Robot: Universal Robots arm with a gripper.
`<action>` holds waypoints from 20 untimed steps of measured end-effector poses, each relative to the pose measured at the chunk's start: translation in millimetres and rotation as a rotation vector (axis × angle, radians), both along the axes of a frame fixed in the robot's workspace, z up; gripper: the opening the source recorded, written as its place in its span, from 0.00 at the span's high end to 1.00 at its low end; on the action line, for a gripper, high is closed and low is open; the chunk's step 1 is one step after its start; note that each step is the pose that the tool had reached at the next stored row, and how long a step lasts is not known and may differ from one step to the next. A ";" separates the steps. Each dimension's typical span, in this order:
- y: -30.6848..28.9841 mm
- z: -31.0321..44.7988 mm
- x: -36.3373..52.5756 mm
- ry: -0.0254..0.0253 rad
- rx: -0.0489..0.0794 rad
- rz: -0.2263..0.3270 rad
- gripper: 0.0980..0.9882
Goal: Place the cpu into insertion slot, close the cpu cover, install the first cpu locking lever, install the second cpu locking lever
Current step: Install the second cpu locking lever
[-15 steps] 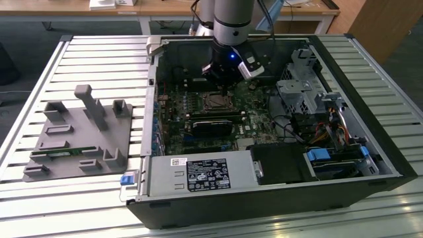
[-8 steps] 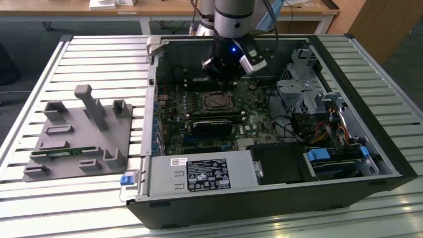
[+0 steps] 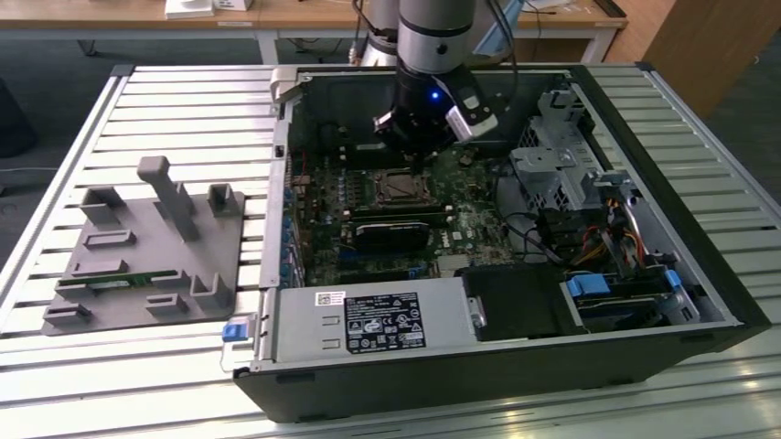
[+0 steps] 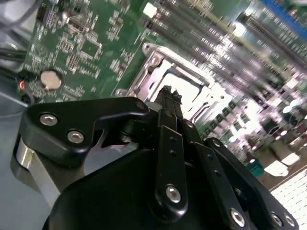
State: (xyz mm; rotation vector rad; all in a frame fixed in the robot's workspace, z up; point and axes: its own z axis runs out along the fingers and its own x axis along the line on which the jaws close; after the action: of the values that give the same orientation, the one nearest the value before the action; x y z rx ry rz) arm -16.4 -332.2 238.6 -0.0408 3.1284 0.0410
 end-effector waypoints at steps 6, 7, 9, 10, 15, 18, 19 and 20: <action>-16.8 -0.7 0.0 0.0012 0.000 0.000 0.99; -19.4 -0.9 0.0 0.0012 0.000 0.000 0.99; -24.7 -1.2 0.0 0.0011 0.002 0.000 0.99; -27.4 -1.4 0.0 0.0012 0.003 0.000 0.99; -36.6 -2.2 -10.4 0.0011 0.008 0.000 0.99; -37.5 -2.4 -23.6 0.0012 0.010 0.000 0.99; -37.6 -2.4 -26.0 0.0012 0.016 0.000 0.99; -38.2 -2.5 -26.4 0.0014 0.074 0.000 0.99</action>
State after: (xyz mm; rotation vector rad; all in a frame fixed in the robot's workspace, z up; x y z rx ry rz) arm -42.8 -370.5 236.2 -0.0400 3.1252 0.1560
